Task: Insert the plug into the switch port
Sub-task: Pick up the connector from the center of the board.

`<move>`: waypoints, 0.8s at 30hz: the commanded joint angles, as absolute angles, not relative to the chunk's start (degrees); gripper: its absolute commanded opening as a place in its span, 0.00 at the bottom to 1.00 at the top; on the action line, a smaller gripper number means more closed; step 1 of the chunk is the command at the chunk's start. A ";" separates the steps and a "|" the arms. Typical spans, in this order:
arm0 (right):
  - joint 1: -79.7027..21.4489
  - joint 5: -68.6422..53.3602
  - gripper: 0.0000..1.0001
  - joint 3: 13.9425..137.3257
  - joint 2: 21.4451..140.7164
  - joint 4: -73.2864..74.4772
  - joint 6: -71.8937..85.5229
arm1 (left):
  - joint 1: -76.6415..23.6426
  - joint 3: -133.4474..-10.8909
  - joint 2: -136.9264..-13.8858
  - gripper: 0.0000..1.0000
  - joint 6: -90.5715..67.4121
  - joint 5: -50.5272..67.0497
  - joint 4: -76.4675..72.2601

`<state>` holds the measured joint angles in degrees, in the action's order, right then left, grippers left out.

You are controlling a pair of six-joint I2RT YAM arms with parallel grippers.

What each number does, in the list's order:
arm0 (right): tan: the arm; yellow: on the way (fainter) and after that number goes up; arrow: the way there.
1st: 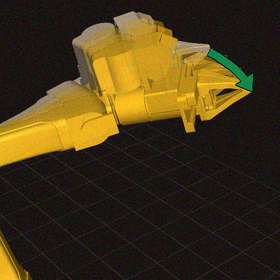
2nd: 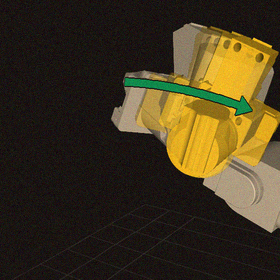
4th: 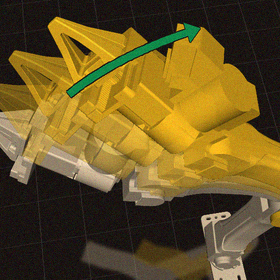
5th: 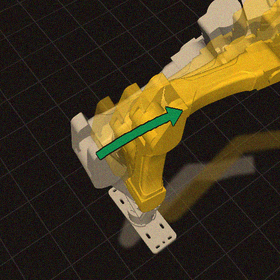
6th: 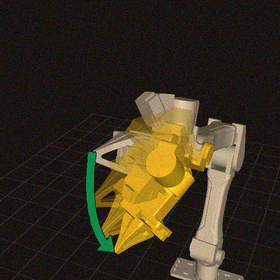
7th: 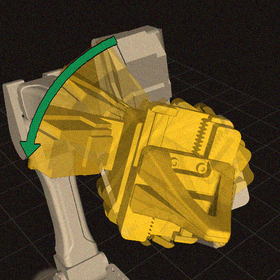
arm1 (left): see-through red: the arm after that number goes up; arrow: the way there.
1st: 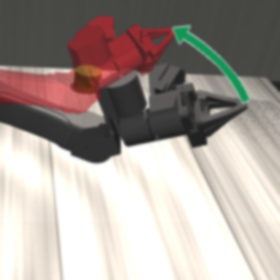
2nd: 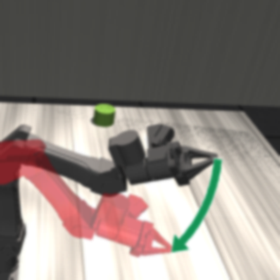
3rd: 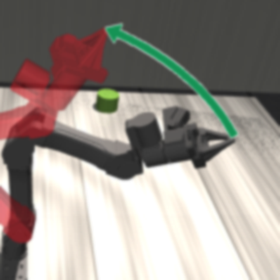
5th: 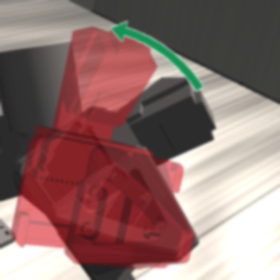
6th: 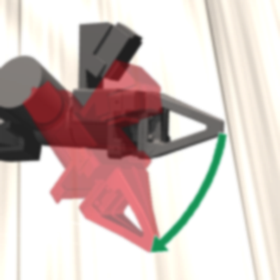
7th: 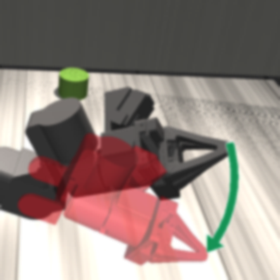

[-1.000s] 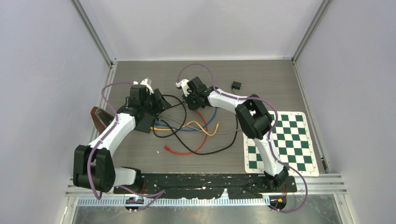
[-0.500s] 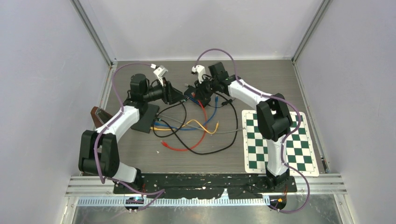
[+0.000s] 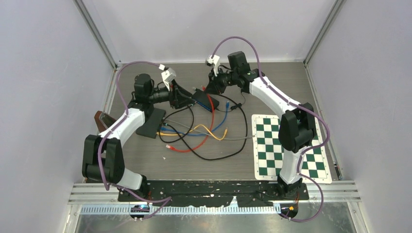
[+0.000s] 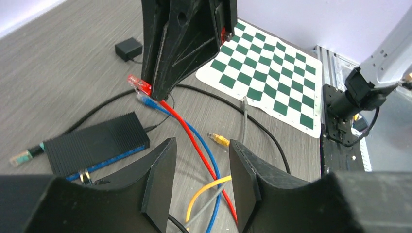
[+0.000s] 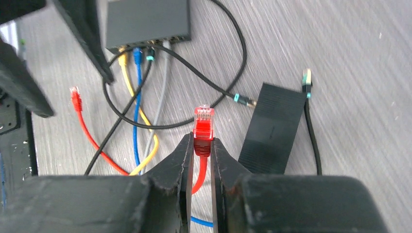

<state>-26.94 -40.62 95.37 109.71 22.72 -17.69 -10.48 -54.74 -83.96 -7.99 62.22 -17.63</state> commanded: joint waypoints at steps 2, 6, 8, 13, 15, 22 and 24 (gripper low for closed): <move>-26.81 -47.54 0.07 100.95 106.75 28.94 -24.19 | -10.20 -59.46 -85.85 0.47 -6.15 70.72 -29.60; -26.81 -48.90 0.07 101.43 106.67 30.90 -25.91 | -10.20 -61.68 -88.86 0.49 -8.33 73.13 -37.42; -26.81 -49.78 0.07 101.51 106.43 31.25 -26.07 | -10.20 -63.11 -91.59 0.49 -13.03 75.18 -43.79; -26.88 -50.97 0.08 101.18 105.31 31.59 -27.02 | -10.19 -65.98 -99.87 0.49 -34.29 79.97 -70.40; -26.89 -51.20 0.08 100.65 104.72 31.14 -27.16 | -10.20 -69.16 -104.29 0.48 -46.61 81.53 -83.31; -27.44 -51.00 0.09 99.25 104.77 30.86 -27.50 | -10.67 -73.55 -109.17 0.48 -50.62 82.24 -84.77; -27.70 -50.48 0.09 99.28 104.58 30.80 -27.53 | -10.88 -73.99 -109.92 0.48 -50.58 82.41 -84.30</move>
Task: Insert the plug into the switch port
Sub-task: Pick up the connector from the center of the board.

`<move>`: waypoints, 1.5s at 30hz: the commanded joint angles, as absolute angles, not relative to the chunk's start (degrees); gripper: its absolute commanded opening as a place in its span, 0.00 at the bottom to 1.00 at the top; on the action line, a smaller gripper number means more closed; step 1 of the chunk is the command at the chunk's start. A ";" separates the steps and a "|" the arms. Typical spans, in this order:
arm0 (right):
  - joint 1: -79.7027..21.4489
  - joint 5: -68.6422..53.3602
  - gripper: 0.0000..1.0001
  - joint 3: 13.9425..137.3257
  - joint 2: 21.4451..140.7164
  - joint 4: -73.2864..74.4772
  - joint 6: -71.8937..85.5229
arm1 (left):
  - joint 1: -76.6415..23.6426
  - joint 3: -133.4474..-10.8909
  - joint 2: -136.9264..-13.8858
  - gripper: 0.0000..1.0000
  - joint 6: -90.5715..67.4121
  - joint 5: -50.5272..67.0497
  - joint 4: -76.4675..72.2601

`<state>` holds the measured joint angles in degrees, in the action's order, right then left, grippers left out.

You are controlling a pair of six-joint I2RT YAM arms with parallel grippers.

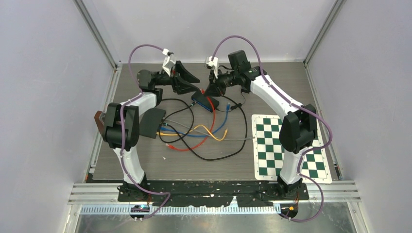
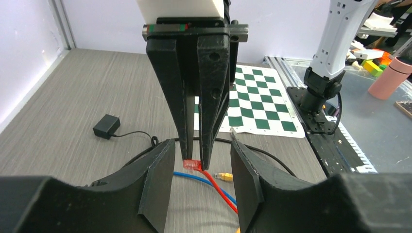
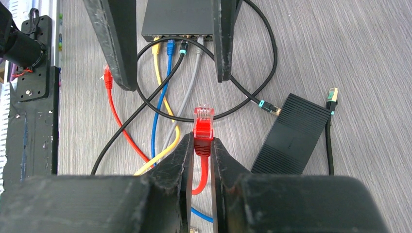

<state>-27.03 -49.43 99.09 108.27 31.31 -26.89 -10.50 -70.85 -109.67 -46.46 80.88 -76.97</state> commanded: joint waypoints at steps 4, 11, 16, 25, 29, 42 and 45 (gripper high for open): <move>-27.73 -49.64 0.09 99.30 104.26 30.61 -27.59 | -11.36 -74.10 -111.42 0.49 -50.41 82.94 -84.22; -27.77 -49.40 0.09 98.59 103.51 28.36 -26.09 | -12.11 -74.61 -113.49 0.49 -50.36 83.17 -84.04; -27.77 -49.54 0.10 97.90 102.97 27.92 -25.99 | -12.69 -75.68 -114.88 0.47 -50.38 83.19 -83.81; -27.93 -49.17 0.10 97.32 102.16 26.55 -25.12 | -13.10 -75.77 -116.62 0.27 -52.09 83.45 -85.03; -27.91 -47.53 0.15 97.11 102.24 26.00 -23.75 | -13.12 -76.18 -116.27 0.00 -52.91 82.42 -85.38; -27.86 -8.44 0.59 83.81 88.20 3.47 -7.59 | -12.64 -71.62 -104.57 0.00 -52.32 72.31 -83.45; -27.80 4.99 0.71 79.59 84.75 -5.13 -4.81 | -12.69 -68.38 -100.23 0.00 -47.62 67.48 -77.00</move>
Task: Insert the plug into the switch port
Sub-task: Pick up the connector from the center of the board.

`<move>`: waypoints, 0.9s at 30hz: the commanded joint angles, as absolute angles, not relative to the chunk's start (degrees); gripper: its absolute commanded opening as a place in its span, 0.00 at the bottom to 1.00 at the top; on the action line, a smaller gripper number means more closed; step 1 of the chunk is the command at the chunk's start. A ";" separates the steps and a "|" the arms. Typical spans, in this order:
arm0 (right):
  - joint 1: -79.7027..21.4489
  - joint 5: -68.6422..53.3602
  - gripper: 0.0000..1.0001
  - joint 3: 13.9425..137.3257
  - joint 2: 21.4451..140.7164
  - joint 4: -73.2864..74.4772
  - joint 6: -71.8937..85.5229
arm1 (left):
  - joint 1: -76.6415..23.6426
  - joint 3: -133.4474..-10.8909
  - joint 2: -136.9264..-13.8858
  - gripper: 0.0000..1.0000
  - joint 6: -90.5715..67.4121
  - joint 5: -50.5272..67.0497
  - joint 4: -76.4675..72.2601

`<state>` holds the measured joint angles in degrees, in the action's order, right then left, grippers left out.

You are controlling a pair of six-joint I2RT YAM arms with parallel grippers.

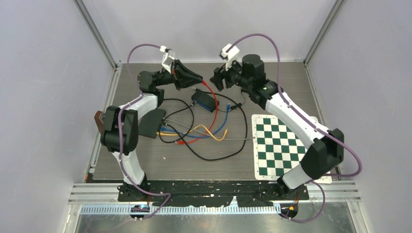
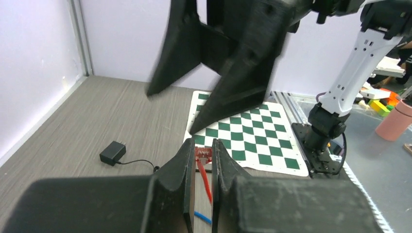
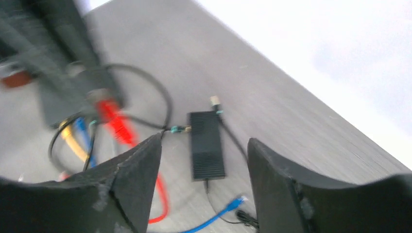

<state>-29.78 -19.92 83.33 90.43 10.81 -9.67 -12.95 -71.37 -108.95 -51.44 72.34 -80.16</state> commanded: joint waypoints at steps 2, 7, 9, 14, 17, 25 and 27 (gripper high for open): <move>-27.30 7.42 0.97 77.03 84.18 -9.91 0.24 | -13.01 -66.71 -97.21 0.00 -40.59 63.52 -64.35; -27.87 -0.01 0.95 74.08 83.26 -13.52 3.59 | -12.79 -71.18 -90.67 0.00 -24.01 44.40 -21.17; -28.54 -0.24 0.95 76.19 84.44 -9.61 -1.33 | -12.38 -71.39 -89.22 0.00 -23.58 39.31 -17.04; -29.82 -1.56 0.99 74.97 83.22 -9.83 -8.16 | -11.96 -68.08 -83.10 0.00 -25.84 29.24 -15.08; -30.34 -3.20 0.91 74.95 82.55 -10.79 -10.12 | -12.01 -69.23 -80.11 0.00 -26.31 23.56 -10.49; -30.60 -7.90 0.87 78.43 82.89 -7.39 -11.19 | -12.35 -64.35 -68.26 0.00 -28.19 9.26 -17.28; -30.87 -8.83 0.86 78.57 82.88 -6.32 -11.26 | -12.59 -63.50 -65.73 0.00 -29.54 5.18 -19.03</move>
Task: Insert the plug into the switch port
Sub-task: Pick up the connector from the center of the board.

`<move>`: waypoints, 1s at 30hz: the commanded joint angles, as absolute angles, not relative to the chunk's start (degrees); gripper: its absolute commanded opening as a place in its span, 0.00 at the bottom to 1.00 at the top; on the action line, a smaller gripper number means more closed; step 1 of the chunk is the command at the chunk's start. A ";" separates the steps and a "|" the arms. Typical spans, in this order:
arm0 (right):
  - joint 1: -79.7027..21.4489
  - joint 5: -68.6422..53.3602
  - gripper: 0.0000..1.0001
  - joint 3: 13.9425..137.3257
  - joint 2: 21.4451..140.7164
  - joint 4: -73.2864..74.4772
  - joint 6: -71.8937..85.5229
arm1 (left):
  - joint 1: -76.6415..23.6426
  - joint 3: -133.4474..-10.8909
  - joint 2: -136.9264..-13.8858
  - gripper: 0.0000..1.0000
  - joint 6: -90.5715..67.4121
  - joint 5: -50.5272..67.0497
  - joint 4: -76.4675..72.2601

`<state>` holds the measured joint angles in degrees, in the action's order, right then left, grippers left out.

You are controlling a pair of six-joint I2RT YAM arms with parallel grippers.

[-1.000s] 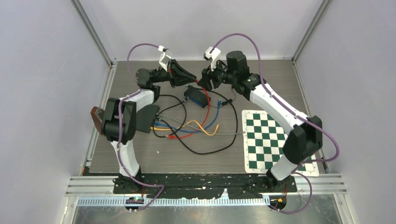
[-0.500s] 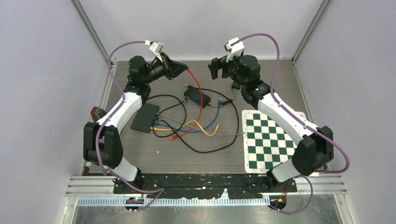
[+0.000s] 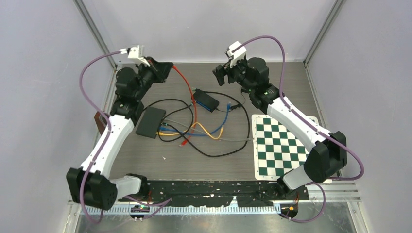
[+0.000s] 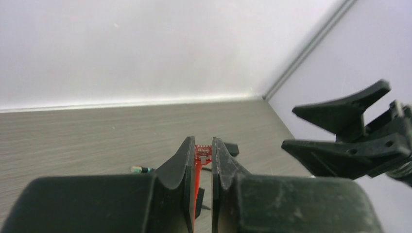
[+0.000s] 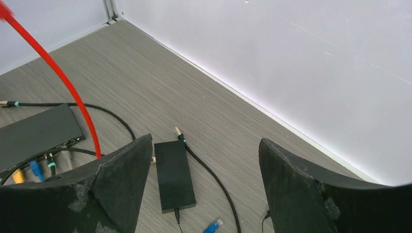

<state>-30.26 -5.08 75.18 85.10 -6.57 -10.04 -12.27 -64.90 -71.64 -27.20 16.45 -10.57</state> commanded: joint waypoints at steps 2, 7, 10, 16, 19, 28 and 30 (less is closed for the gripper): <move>-31.22 -9.04 0.86 77.66 82.39 -6.39 -11.39 | -12.97 -63.13 -64.00 0.00 -31.17 1.44 -20.48; -32.25 -10.07 0.86 75.73 81.26 -6.55 -12.58 | -13.21 -64.82 -62.72 0.00 -36.42 -5.01 -17.06; -32.77 -10.08 0.86 74.87 80.62 -6.20 -13.36 | -14.79 -62.83 -61.21 0.00 -34.84 -8.98 -18.19; -34.67 -10.45 0.87 75.02 79.66 -6.39 -17.54 | -18.53 -70.49 -62.24 0.00 -39.01 -24.67 4.21; -37.00 -9.96 0.87 73.26 79.87 -10.73 -23.39 | -18.54 -73.78 -62.63 0.00 -47.03 -25.64 13.70; -39.19 -11.39 0.88 74.42 82.34 -15.99 -31.52 | -18.55 -65.38 -56.65 0.00 -50.65 -33.93 -5.82; -39.26 -12.31 0.88 73.82 81.80 -16.53 -31.06 | -18.55 -62.88 -56.71 0.00 -46.92 -34.52 -16.12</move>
<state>-39.20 -11.03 72.58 82.56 -11.81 -28.80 -18.50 -68.12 -59.48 -49.74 -28.38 7.90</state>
